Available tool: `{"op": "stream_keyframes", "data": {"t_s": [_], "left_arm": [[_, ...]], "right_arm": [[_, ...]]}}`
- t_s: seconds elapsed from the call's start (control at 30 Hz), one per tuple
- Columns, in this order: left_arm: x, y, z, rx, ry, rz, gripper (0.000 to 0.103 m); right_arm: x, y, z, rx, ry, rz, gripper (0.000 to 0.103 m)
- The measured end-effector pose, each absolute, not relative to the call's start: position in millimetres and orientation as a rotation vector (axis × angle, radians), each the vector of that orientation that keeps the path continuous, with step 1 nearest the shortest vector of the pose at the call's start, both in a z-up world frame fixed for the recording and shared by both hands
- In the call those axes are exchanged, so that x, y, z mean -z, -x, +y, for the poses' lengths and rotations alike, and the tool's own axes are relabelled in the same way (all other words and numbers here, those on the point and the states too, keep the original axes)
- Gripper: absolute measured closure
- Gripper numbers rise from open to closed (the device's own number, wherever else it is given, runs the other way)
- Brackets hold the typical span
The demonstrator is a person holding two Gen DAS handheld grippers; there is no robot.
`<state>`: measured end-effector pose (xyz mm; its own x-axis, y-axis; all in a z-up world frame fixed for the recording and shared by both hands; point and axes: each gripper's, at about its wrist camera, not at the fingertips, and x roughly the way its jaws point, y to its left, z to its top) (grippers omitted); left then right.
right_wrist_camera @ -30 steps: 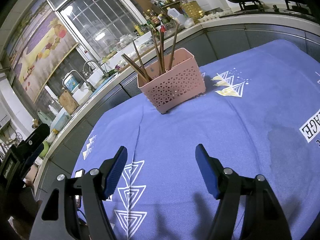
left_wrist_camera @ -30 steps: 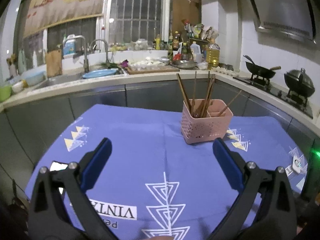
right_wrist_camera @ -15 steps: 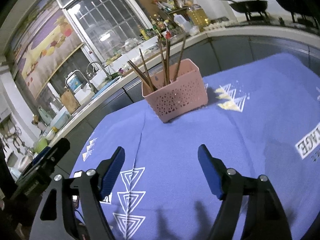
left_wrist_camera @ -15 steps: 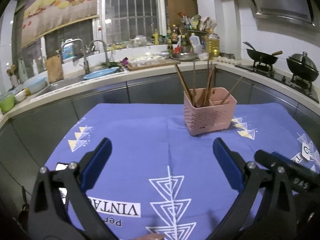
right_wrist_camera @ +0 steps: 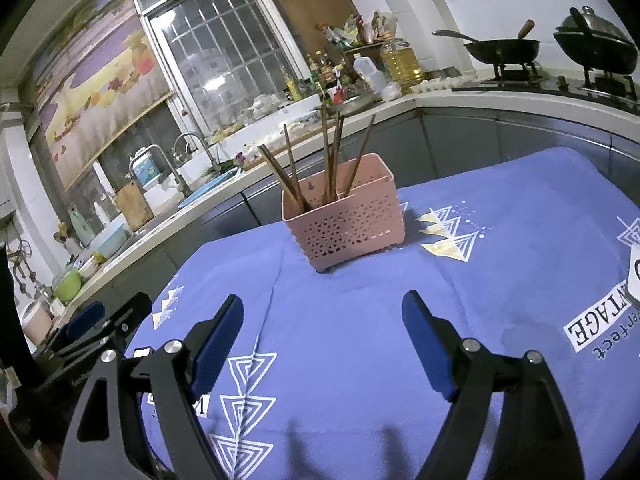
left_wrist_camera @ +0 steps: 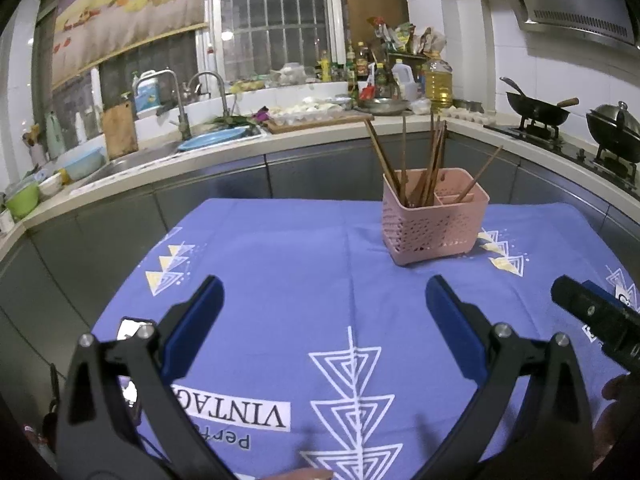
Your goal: Organize utensils
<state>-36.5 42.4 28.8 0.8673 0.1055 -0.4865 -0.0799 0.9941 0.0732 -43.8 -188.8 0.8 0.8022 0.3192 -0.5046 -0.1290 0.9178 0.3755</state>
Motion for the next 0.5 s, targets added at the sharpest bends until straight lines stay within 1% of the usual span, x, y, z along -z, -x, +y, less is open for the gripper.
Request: {"op": "stream_keyframes", "data": {"t_s": [0.5], "left_arm": [[-26.6,38.1,43.9,-0.092,-0.055,0.519,0.006]], "right_arm": [[-1.0,44.0,-188.0,-0.259,-0.341,0.594,0.022]]}}
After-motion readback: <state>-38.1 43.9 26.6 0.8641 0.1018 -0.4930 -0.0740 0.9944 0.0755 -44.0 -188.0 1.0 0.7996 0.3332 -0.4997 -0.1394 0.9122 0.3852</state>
